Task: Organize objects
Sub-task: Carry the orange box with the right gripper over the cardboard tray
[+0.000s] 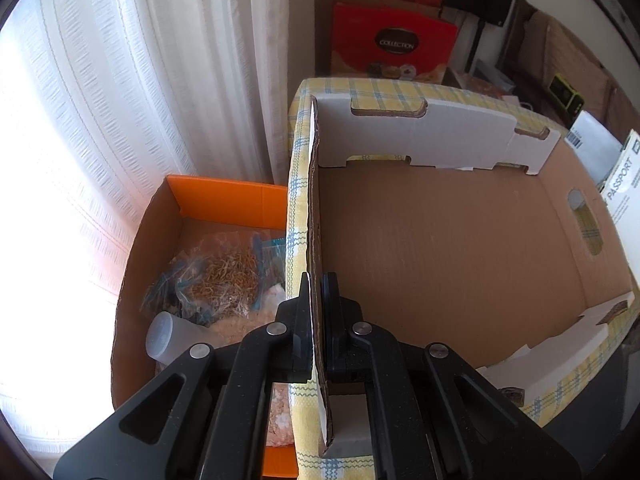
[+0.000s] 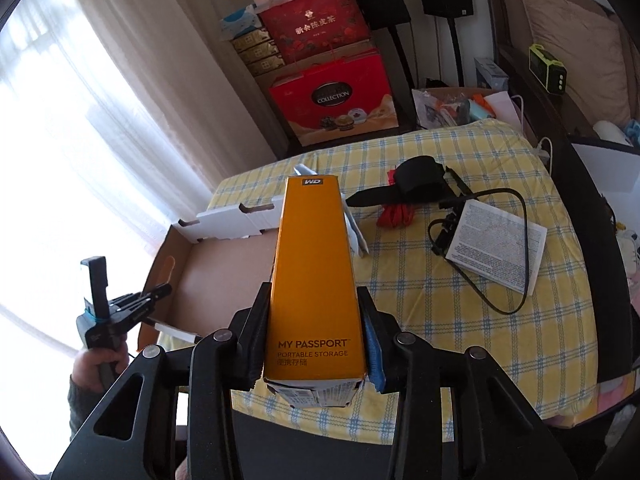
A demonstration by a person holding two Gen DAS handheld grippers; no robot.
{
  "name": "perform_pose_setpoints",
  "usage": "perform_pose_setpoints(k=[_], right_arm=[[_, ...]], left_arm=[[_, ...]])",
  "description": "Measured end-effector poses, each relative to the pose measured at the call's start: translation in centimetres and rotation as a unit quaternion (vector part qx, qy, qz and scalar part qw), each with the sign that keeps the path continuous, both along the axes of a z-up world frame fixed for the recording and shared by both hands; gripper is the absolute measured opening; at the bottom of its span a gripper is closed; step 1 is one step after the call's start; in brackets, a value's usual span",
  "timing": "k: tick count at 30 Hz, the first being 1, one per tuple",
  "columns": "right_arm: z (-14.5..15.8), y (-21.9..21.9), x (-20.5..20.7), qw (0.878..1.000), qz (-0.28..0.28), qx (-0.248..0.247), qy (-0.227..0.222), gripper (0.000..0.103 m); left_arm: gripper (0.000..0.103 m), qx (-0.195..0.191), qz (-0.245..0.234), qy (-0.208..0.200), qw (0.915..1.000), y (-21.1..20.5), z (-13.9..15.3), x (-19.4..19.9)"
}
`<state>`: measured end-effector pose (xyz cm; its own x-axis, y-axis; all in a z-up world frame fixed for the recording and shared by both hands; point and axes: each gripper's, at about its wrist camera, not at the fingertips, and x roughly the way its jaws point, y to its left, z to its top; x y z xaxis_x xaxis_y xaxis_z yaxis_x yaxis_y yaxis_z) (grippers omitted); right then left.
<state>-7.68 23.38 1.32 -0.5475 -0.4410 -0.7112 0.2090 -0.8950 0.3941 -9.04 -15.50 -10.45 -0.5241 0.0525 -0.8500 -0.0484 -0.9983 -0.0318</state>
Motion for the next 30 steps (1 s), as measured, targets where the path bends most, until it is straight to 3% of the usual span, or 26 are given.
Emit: perform_pose_setpoints(k=[8,15,23,30], right_arm=[[2.6,1.9,0.9,0.999,-0.012,-0.028,0.018,0.04],[3.8,-0.7,0.7,0.999,0.017,-0.042,0.03,0.04],[2.1,-4.6,-1.4,0.998,0.043,-0.048,0.014,0.04],[-0.2,-7.9,-2.9,0.999,0.05,-0.006,0.008,0.04]], left_arm=[[0.003,0.002,-0.011,-0.001,0.9999,1.5,0.2,0.7],[0.003,0.003,-0.002,-0.002,1.0,2.5,0.2,1.1],[0.003,0.003,0.0,-0.004,1.0,3.0,0.2,1.2],[0.003,0.005,0.0,-0.004,1.0,3.2,0.2,1.3]])
